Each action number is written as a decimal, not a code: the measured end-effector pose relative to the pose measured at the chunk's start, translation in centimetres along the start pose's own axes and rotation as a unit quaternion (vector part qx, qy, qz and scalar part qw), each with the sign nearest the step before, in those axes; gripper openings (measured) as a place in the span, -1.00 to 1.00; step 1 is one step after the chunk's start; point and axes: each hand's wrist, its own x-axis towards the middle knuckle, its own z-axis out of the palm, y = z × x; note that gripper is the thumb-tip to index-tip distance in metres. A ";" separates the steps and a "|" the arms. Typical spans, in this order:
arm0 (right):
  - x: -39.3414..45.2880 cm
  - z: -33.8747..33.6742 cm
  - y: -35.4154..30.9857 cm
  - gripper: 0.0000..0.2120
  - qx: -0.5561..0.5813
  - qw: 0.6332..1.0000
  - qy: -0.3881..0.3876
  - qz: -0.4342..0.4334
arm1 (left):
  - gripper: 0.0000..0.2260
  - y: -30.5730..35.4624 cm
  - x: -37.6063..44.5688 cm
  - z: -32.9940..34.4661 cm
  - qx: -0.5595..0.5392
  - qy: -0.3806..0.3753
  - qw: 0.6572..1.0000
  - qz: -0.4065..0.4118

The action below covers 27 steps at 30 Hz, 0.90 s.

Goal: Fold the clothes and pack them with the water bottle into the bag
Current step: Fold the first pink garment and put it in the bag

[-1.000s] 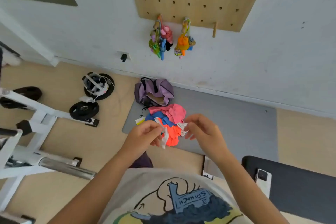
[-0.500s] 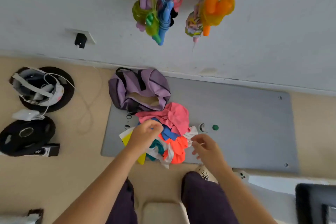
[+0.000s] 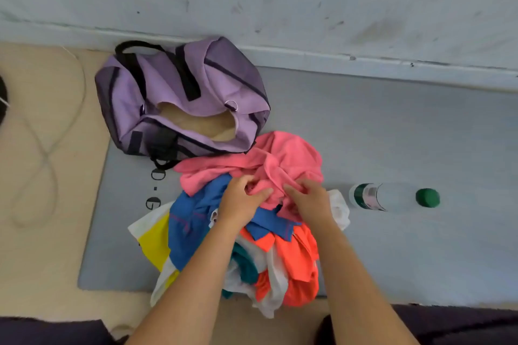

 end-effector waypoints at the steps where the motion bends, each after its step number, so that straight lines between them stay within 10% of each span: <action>1: 0.5 0.1 0.2 -0.73 0.009 1.000 0.001 -0.012 | -0.76 -0.4 0.5 0.0 0.008 0.007 1.000 0.016; 10: -5.5 -5.1 -3.4 -0.69 0.006 0.986 0.072 -0.148 | -0.87 3.8 -5.4 -4.0 0.029 0.026 0.995 0.090; 17: -16.8 -11.2 -10.7 -0.82 0.129 0.953 -0.122 -0.247 | -0.53 11.6 -17.0 -8.6 0.014 -0.041 0.978 0.206; 20: -21.7 -13.2 -12.6 -0.85 0.191 0.920 -0.207 -0.272 | -0.76 15.0 -23.0 -9.9 -0.017 -0.115 0.966 0.233; 27: -29.4 -17.2 -13.6 -0.85 0.153 0.913 -0.194 -0.326 | -0.42 19.3 -32.1 -12.6 0.044 -0.031 0.954 0.294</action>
